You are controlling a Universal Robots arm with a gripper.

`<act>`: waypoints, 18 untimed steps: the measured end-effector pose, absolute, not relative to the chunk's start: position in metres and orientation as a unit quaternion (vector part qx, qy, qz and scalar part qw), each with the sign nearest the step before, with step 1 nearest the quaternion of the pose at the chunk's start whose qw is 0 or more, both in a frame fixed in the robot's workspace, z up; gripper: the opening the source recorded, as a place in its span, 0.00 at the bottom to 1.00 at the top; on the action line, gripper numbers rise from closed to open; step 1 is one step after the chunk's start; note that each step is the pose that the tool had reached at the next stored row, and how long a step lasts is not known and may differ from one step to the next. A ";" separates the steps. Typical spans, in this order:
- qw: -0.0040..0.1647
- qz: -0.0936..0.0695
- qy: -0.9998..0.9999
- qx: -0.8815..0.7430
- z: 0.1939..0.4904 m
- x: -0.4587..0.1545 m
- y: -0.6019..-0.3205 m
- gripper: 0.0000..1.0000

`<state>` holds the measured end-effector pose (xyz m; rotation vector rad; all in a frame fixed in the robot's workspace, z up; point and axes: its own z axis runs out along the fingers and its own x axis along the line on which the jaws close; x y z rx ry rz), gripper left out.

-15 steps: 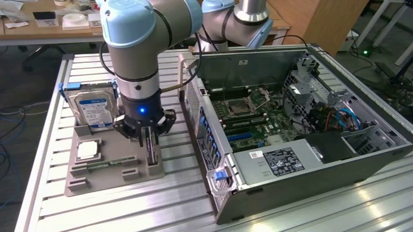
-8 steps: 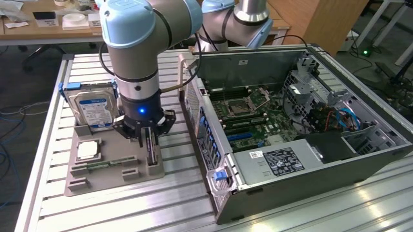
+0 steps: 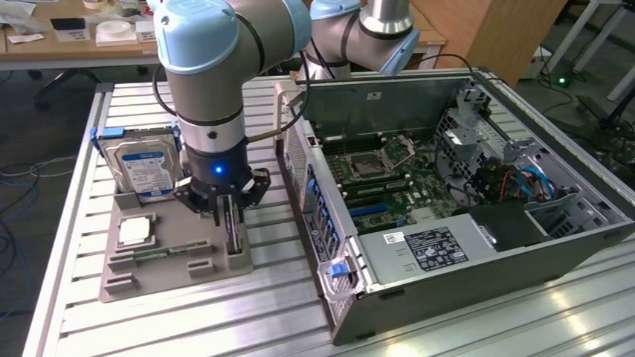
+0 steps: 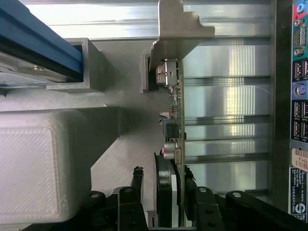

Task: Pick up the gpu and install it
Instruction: 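Pick up the gpu and move the gpu toward the slot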

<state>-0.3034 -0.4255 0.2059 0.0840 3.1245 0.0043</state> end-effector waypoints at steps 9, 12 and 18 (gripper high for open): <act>0.008 0.001 1.000 0.027 0.206 -0.303 -0.425 0.29; 0.008 0.001 1.000 0.027 0.206 -0.302 -0.425 0.28; 0.008 0.001 1.000 0.027 0.206 -0.302 -0.425 0.28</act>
